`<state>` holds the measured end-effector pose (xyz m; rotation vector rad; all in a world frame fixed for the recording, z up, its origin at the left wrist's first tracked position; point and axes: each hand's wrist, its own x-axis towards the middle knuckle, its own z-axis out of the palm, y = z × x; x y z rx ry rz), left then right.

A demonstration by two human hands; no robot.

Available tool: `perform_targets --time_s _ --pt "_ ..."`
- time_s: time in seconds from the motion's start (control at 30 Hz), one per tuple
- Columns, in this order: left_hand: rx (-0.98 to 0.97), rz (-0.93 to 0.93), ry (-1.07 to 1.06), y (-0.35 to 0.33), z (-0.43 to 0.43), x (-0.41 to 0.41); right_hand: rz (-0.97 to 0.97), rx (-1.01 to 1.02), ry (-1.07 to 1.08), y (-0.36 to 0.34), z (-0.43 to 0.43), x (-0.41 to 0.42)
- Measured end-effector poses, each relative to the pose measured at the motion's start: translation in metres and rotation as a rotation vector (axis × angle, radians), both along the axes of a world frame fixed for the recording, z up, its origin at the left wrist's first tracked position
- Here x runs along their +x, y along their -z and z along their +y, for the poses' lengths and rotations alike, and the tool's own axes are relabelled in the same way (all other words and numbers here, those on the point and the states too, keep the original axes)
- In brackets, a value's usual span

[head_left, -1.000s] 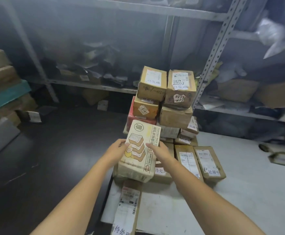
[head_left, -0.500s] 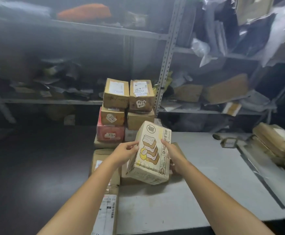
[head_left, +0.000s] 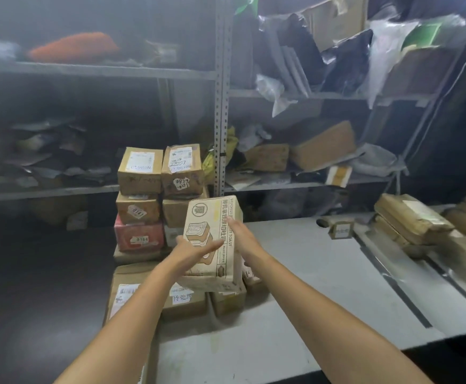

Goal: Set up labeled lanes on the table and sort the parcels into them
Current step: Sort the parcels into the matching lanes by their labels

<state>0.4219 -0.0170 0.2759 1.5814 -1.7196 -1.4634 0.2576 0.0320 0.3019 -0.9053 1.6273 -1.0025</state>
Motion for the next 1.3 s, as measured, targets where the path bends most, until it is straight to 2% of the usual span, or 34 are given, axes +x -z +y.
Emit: perform_targets --time_s 0.1,0.17,0.3,0.47,0.63,0.73,0.93,1.03,1.2,1.3 --pt "0.027 -0.122 -0.112 -0.014 0.005 -0.012 0.04 -0.058 -0.012 0.039 -0.042 -0.002" --pt "0.018 -0.199 -0.143 -0.027 0.01 -0.016 0.052 -0.024 0.0 0.065 -0.072 -0.005" --pt "-0.018 -0.33 -0.207 -0.027 0.002 -0.018 0.116 -0.027 -0.024 0.01 -0.051 0.02" --pt "-0.002 -0.371 -0.204 -0.027 -0.002 -0.016 0.091 0.011 -0.029 0.009 -0.056 0.029" --pt "0.062 -0.281 -0.189 -0.025 -0.011 0.001 -0.05 -0.033 -0.13 0.001 -0.042 0.029" --pt "0.057 -0.177 -0.181 -0.027 -0.015 0.019 -0.012 -0.072 -0.164 -0.021 -0.023 0.017" --pt "0.164 0.198 -0.144 -0.024 -0.008 0.046 0.076 -0.09 0.027 -0.01 -0.03 -0.026" --pt "0.272 0.35 -0.136 -0.02 -0.004 0.052 0.047 -0.006 0.012 -0.009 -0.024 -0.028" --pt "0.361 0.405 -0.102 -0.011 -0.003 0.052 -0.152 0.028 -0.042 0.0 -0.025 -0.01" --pt "0.378 0.356 -0.055 -0.014 -0.002 0.046 -0.157 -0.002 -0.04 -0.002 -0.024 -0.001"
